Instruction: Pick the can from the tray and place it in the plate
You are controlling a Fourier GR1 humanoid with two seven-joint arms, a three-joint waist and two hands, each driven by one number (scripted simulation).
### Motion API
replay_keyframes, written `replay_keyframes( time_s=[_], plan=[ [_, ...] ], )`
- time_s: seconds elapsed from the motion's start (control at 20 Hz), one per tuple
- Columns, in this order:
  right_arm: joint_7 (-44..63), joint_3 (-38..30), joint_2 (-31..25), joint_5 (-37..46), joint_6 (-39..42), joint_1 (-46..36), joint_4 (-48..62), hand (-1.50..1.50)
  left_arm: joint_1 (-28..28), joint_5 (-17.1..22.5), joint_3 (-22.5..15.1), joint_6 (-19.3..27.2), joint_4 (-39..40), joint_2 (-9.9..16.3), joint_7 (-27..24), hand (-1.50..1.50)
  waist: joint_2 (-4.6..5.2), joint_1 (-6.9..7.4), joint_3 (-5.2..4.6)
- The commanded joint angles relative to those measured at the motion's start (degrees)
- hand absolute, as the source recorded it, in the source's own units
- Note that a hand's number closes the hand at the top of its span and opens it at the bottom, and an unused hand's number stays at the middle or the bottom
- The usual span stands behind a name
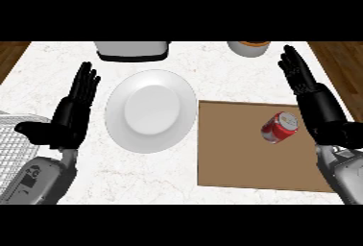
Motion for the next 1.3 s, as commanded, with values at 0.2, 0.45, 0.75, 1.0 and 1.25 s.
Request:
replay_keyframes(
  time_s=[0.2, 0.45, 0.75, 1.0, 1.25],
  plan=[
    [-0.43, -20.95, 12.30, -11.57, -20.67, 0.49, -4.44, -1.50, 8.89, -7.18, 0.63, 1.41, 5.01, 10.39, 0.38, 0.00, 1.95, 0.02, 1.76],
    [-2.66, -26.06, 12.03, 3.29, -43.38, 6.46, 0.24, -1.50, 13.69, -8.57, -0.52, 1.16, 6.61, 11.88, -0.23, 0.00, 2.46, -0.65, 1.04],
    [-9.85, -17.83, 26.57, 14.43, -60.34, 12.19, -14.19, -1.50, 17.80, -8.78, -0.05, 0.32, 5.17, 12.57, -3.08, 0.00, 2.38, 0.73, 1.06],
    [4.66, -3.82, 25.05, 25.34, -58.97, 23.79, -20.71, -1.50, 20.25, -9.39, 1.59, -0.46, 4.70, 13.20, -5.52, 0.00, 2.66, 0.80, 0.93],
    [16.83, -1.49, 18.73, 29.44, -50.82, 33.16, -19.67, -1.50, 19.03, -10.07, 0.57, 0.69, 2.16, 12.55, -1.85, 0.00, 2.92, 0.41, 0.79]
  ],
)
